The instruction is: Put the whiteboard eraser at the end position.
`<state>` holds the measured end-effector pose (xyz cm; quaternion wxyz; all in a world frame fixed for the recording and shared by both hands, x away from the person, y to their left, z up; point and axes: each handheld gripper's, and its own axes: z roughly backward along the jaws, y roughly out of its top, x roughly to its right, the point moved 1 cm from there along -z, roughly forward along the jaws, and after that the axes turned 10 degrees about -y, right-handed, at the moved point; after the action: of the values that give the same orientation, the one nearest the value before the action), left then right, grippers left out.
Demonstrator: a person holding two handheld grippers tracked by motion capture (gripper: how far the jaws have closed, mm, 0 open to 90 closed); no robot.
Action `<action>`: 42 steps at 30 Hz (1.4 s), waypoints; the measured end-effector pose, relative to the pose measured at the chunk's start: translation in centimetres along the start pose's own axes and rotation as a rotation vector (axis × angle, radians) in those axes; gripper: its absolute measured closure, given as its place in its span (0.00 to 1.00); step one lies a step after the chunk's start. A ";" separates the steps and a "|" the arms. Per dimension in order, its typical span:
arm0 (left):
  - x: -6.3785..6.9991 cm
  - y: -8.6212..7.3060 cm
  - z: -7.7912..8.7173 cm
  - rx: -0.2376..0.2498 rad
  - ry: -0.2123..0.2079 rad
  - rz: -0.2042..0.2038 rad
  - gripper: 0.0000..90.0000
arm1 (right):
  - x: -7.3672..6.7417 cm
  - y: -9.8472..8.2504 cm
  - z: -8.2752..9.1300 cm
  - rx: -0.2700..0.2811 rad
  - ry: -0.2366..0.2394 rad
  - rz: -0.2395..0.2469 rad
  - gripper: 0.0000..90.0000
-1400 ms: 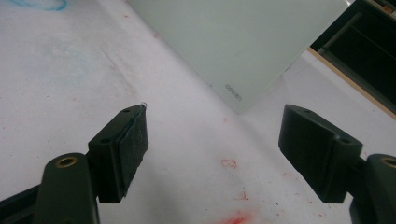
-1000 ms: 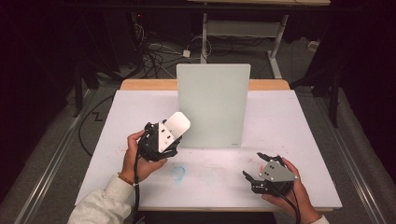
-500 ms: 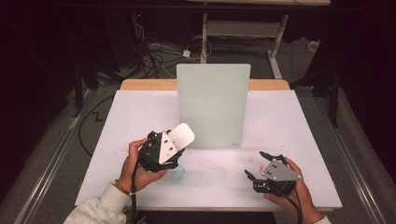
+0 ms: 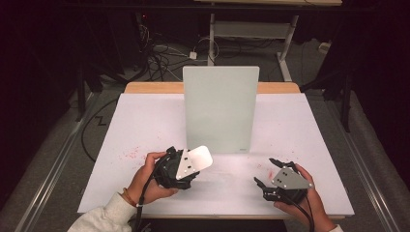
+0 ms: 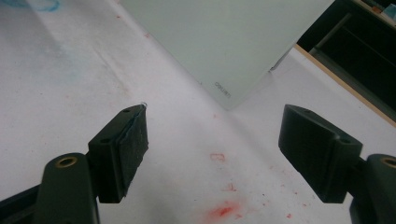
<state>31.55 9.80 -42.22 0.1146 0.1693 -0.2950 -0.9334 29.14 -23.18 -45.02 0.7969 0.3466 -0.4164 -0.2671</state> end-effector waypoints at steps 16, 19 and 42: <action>-0.2 1.3 -2.9 -0.085 -0.203 -0.099 0.32 | -0.2 -0.1 -0.3 -0.011 0.004 0.003 0.27; -0.1 1.5 -3.3 -0.102 -0.226 -0.117 0.32 | -0.1 -0.1 -0.3 -0.011 0.004 0.002 0.27; -1.0 1.2 -4.2 -0.257 -0.365 -0.262 0.32 | -0.6 -0.2 -0.6 -0.022 0.021 0.010 0.27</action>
<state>34.20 7.06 -44.47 -0.0418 0.0189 -0.1654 -0.9852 29.32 -22.70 -45.66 0.8064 0.3385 -0.4067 -0.2641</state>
